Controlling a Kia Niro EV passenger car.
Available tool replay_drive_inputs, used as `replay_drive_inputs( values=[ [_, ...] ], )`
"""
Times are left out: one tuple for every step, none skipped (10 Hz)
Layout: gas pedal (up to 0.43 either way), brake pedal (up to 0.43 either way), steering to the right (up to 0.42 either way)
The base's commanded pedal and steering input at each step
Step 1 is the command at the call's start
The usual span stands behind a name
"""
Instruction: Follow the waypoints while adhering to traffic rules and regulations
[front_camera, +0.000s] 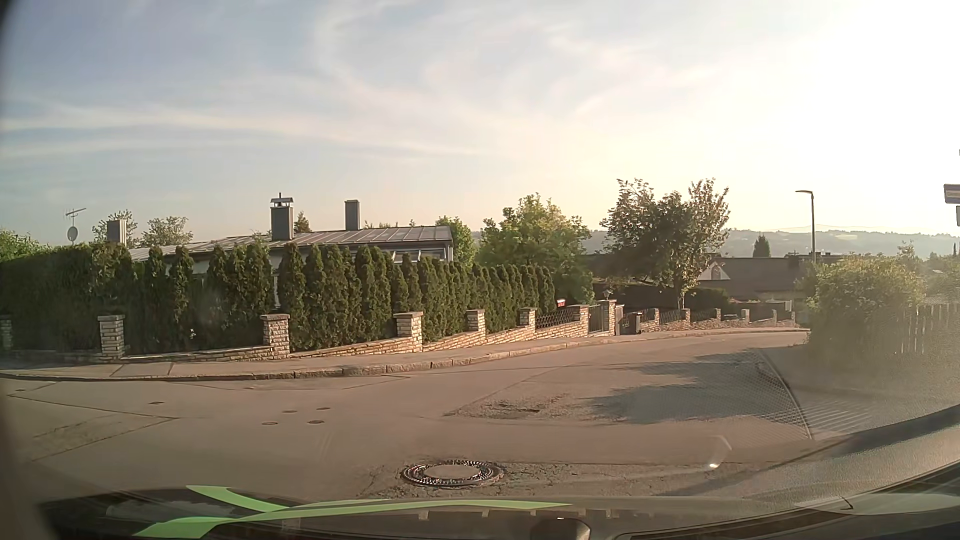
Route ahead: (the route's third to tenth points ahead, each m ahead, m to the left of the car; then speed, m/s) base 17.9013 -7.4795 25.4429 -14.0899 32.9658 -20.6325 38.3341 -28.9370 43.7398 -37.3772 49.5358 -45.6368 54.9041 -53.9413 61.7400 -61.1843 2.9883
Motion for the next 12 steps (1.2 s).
replay_drive_inputs(
  values=[
    [0.000, 0.000, 0.040],
    [0.008, 0.000, 0.064],
    [0.020, 0.000, 0.086],
    [0.028, 0.000, 0.106],
    [0.039, 0.000, 0.119],
    [0.039, 0.000, 0.125],
    [0.039, 0.000, 0.133],
    [0.039, 0.000, 0.138],
    [0.047, 0.000, 0.141],
    [0.047, 0.000, 0.146],
    [0.039, 0.000, 0.151],
    [0.039, 0.000, 0.153]
  ],
)
